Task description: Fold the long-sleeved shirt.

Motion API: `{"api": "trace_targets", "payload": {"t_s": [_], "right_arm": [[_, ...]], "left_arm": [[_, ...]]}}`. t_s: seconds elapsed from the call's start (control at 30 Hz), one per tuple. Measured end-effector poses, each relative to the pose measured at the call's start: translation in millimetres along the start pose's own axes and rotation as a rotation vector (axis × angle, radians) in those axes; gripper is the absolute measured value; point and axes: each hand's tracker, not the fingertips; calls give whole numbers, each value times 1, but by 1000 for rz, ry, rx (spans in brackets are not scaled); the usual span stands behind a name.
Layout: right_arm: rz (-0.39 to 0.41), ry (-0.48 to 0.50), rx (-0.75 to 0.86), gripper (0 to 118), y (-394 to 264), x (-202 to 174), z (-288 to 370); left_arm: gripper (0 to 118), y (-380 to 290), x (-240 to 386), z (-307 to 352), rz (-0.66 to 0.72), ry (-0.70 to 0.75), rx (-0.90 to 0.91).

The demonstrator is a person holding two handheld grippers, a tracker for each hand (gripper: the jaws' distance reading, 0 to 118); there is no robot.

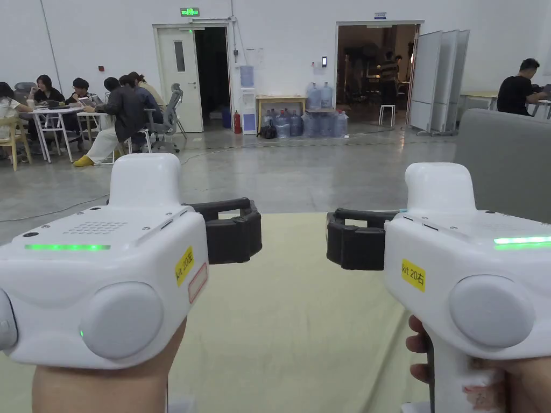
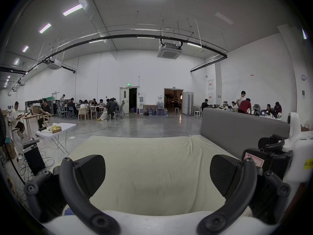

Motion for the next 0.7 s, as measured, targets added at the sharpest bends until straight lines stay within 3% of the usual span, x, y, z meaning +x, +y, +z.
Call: {"api": "trace_targets", "payload": {"t_s": [0.7], "right_arm": [[-1,-3,-17,118,-5,-4,-2]], "left_arm": [[118,-2,-3,3,7,0,-3]]}}
